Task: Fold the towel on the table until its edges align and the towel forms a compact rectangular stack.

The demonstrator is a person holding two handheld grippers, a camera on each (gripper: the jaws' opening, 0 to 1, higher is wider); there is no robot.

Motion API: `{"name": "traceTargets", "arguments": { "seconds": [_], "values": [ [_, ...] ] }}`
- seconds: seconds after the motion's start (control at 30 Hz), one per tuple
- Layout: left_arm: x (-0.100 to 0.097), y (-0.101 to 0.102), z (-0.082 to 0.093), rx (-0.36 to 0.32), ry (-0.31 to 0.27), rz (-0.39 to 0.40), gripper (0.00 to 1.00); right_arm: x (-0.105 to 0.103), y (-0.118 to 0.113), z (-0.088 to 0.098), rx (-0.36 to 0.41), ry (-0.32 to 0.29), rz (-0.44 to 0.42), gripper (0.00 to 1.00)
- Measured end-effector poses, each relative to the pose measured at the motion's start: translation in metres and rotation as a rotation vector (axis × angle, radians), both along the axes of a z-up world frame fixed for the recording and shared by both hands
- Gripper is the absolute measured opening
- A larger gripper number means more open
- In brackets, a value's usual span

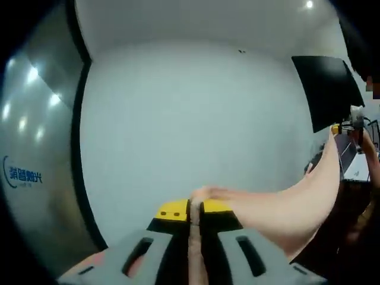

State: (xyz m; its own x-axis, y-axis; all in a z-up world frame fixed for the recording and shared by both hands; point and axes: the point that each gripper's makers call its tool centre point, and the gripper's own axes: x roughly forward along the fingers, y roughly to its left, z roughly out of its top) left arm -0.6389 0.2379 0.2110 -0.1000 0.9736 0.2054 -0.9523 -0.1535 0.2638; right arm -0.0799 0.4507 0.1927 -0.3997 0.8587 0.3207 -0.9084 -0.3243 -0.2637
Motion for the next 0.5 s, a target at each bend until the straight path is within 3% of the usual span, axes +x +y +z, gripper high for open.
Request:
{"name": "traceTargets", "arguments": {
  "seconds": [0.1,0.2,0.27,0.3,0.37,0.4,0.5],
  "values": [
    [0.005,-0.010,0.010,0.028,-0.008,-0.014,0.04,0.004,-0.009,0.004,0.008,-0.005,0.000,0.00],
    [0.029,-0.027,0.017,0.083,-0.010,-0.059,0.04,0.010,-0.032,0.018,0.076,0.028,-0.001,0.00],
    [0.037,-0.035,0.017,0.092,0.049,-0.027,0.04,0.014,-0.037,0.021,0.080,0.041,-0.008,0.00],
    [0.037,-0.035,0.012,0.074,0.067,-0.002,0.04,0.013,-0.030,0.018,0.068,0.038,-0.015,0.00],
    [0.033,-0.028,0.006,0.058,0.079,0.015,0.04,0.007,-0.004,-0.001,-0.018,-0.032,-0.038,0.00],
    [0.026,-0.021,0.000,0.038,0.072,0.023,0.04,-0.001,0.019,-0.021,-0.093,-0.094,-0.051,0.00],
    [-0.002,0.013,-0.031,-0.031,0.012,0.050,0.04,-0.019,0.064,-0.055,-0.179,-0.140,-0.054,0.00]
  ]
}}
